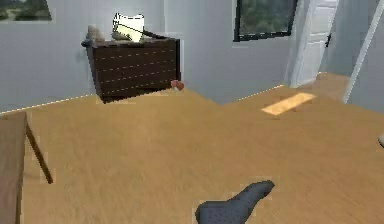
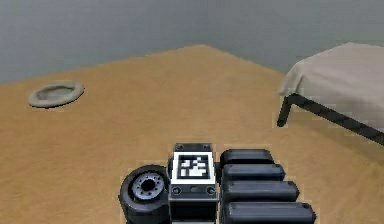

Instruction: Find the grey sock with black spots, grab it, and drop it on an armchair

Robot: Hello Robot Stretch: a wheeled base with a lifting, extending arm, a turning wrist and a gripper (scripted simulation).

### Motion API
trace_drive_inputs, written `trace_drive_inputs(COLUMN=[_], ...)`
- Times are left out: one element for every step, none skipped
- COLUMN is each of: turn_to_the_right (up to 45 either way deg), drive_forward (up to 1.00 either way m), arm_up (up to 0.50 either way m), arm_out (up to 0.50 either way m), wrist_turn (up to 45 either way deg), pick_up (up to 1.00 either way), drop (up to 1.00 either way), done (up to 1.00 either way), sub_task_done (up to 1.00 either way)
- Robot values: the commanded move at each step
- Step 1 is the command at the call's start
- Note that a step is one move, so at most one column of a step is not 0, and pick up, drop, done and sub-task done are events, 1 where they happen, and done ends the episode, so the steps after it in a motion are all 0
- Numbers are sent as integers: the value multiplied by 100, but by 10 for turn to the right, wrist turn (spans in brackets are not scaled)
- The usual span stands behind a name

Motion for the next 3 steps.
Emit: trace_drive_inputs(turn_to_the_right=[-450, -450, -450], drive_forward=[0, 0, 0], arm_up=[0, 0, 0], arm_out=[0, 0, 0], wrist_turn=[0, 0, 0], pick_up=[0, 0, 0], drop=[0, 0, 0], done=[0, 0, 0], sub_task_done=[0, 0, 0])
